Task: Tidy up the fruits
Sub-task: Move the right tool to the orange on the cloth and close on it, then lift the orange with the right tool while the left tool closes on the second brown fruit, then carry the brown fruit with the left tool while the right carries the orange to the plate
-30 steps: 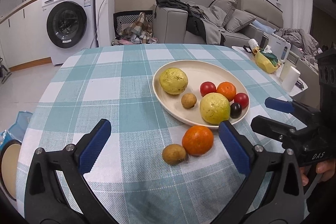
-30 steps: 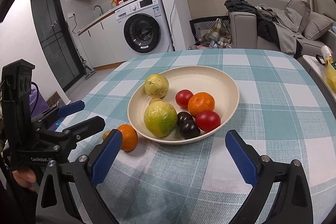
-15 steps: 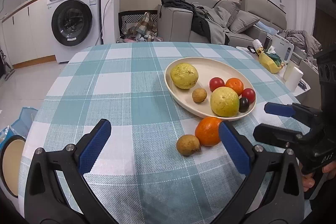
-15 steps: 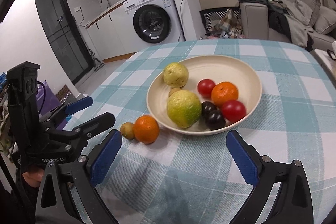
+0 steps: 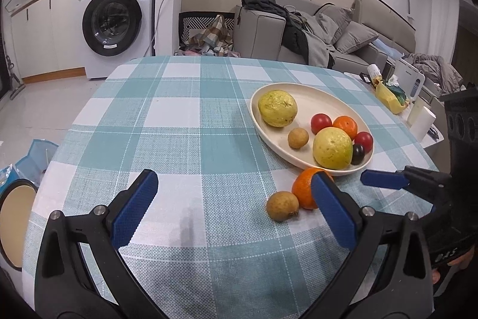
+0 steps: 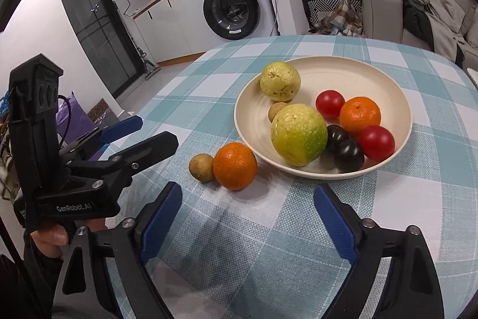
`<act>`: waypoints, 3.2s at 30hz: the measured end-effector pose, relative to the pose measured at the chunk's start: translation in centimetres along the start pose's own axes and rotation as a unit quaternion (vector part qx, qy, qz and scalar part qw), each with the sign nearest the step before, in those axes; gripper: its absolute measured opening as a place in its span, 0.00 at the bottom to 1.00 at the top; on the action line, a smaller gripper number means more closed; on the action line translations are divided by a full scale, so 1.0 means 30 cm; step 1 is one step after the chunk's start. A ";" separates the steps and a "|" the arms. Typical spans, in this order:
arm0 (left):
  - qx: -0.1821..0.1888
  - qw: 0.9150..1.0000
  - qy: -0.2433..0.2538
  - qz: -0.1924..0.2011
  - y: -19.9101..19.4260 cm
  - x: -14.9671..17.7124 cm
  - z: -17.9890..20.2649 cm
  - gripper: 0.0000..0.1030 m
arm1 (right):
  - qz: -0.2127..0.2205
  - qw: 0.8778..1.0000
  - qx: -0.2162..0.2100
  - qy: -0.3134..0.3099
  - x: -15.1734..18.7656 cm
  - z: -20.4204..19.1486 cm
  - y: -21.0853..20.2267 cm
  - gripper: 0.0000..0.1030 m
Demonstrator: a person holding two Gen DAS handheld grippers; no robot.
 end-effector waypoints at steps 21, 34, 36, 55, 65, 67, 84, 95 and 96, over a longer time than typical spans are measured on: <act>0.004 1.000 -0.008 0.000 -0.002 0.005 -0.004 0.99 | -0.023 1.000 0.008 -0.009 -0.020 -0.045 0.110 0.38; 0.004 1.000 -0.007 -0.003 0.004 0.010 -0.002 0.99 | -0.006 1.000 0.009 -0.010 -0.017 -0.040 0.063 0.36; 0.004 1.000 -0.008 -0.003 0.003 0.010 -0.002 0.99 | -0.006 1.000 0.009 -0.010 -0.017 -0.039 0.060 0.36; 0.028 0.999 0.009 -0.039 0.045 0.049 0.044 0.99 | 0.018 1.000 0.013 0.009 0.007 0.037 -0.047 0.36; 0.032 0.997 0.029 -0.070 0.084 0.070 0.081 0.99 | 0.016 1.000 0.023 0.010 0.020 0.057 -0.051 0.36; 0.035 0.996 0.043 -0.073 0.088 0.072 0.101 0.99 | 0.017 1.000 0.024 0.010 0.019 0.058 -0.053 0.36; 0.039 0.989 0.073 -0.120 0.155 0.117 0.145 0.56 | 0.015 1.000 0.020 0.016 0.027 0.070 -0.049 0.36; 0.052 0.987 0.088 -0.126 0.157 0.125 0.174 0.25 | 0.015 1.000 0.020 0.018 0.027 0.069 -0.044 0.36; 0.052 0.987 0.088 -0.126 0.157 0.125 0.175 0.25 | 0.015 1.000 0.020 0.018 0.027 0.069 -0.043 0.36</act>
Point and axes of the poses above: each gripper's, at about its wrist camera, not at the fingertips, and y roughly the way its jaws point, z to its right, x to its underside, the point moved 10 cm from there along y, roughly the way its jaws point, and after that the axes turned 3 degrees about x, right-handed, at the moved point
